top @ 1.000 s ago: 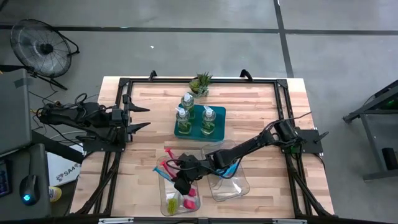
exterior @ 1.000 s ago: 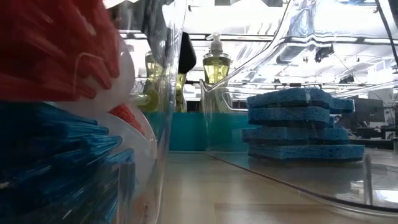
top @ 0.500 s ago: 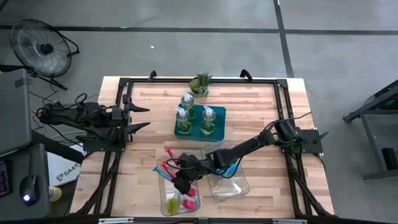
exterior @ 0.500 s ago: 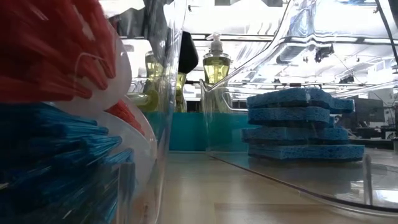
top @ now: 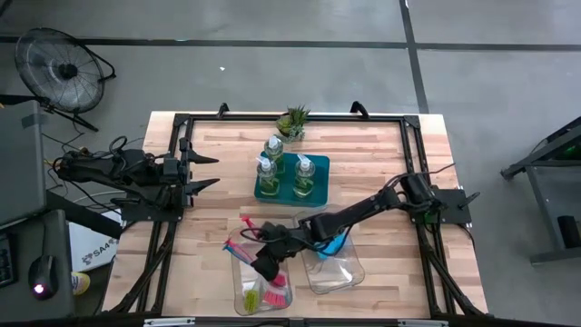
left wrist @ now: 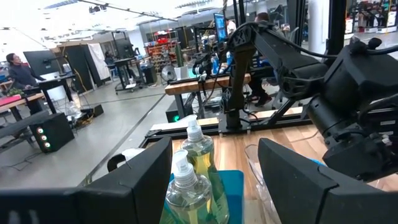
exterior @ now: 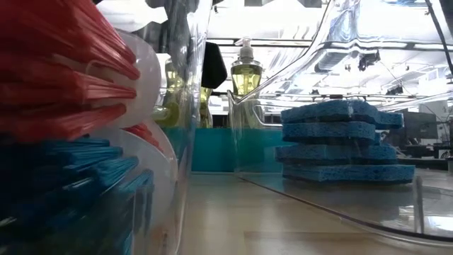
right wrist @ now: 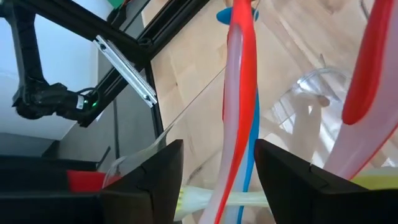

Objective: Pick & Place Kitchen Sink Supplies
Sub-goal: Return to Home Position

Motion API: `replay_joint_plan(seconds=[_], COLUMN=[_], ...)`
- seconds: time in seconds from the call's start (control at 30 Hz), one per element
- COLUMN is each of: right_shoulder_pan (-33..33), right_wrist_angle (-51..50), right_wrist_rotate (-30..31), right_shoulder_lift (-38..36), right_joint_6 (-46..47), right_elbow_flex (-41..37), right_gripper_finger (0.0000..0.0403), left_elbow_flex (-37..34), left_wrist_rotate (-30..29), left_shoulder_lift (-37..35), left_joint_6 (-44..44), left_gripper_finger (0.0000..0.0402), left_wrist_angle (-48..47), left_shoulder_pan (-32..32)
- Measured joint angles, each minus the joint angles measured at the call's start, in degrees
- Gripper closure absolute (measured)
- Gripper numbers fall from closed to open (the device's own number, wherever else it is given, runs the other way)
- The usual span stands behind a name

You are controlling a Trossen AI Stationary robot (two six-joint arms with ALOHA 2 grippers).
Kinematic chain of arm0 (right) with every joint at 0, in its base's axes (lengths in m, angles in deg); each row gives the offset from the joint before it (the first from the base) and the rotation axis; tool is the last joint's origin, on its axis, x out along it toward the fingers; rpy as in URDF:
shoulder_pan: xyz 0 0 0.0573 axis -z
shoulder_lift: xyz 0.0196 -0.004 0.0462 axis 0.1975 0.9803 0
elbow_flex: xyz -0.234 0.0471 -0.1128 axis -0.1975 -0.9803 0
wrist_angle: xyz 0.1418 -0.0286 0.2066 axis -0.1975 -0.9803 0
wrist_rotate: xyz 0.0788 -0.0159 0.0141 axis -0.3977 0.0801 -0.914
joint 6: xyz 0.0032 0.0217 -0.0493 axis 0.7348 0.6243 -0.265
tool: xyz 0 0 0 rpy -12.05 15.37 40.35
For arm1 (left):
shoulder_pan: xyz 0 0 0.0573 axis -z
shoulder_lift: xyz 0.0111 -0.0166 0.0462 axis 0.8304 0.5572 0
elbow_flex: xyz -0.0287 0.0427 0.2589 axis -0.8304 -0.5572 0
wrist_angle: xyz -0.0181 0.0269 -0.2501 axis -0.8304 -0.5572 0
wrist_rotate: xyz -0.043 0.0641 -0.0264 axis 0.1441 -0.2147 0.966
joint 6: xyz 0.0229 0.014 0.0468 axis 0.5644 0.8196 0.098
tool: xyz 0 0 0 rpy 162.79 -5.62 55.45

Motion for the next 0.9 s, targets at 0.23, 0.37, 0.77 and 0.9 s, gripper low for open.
replay_joint_plan(seconds=[0.23,0.37,0.77,0.9], right_shoulder_pan=[1.36,1.59,1.62,1.7], right_wrist_angle=[0.05,0.07,-8.88,-14.0], right_wrist_rotate=[-4.39,-5.86,-2.22,0.43], right_shoulder_lift=[-0.03,-0.06,-6.69,-10.3], right_joint_6=[-0.22,-0.44,-5.32,-7.35], right_elbow_flex=[0.02,0.04,0.04,0.03], right_gripper_finger=[0.0212,0.0212,0.0212,0.0213], left_elbow_flex=[0.0,0.0,0.0,0.02], left_wrist_rotate=[-0.02,-0.04,-0.17,-0.11], left_shoulder_lift=[0.0,0.0,0.02,0.04], left_joint_6=[-0.02,-0.04,-0.42,-0.66], left_gripper_finger=[0.0168,0.0168,0.0168,0.0168], left_wrist_angle=[-0.02,-0.02,-1.44,-1.79], left_shoulder_pan=[-0.02,-0.01,0.0,-0.02])
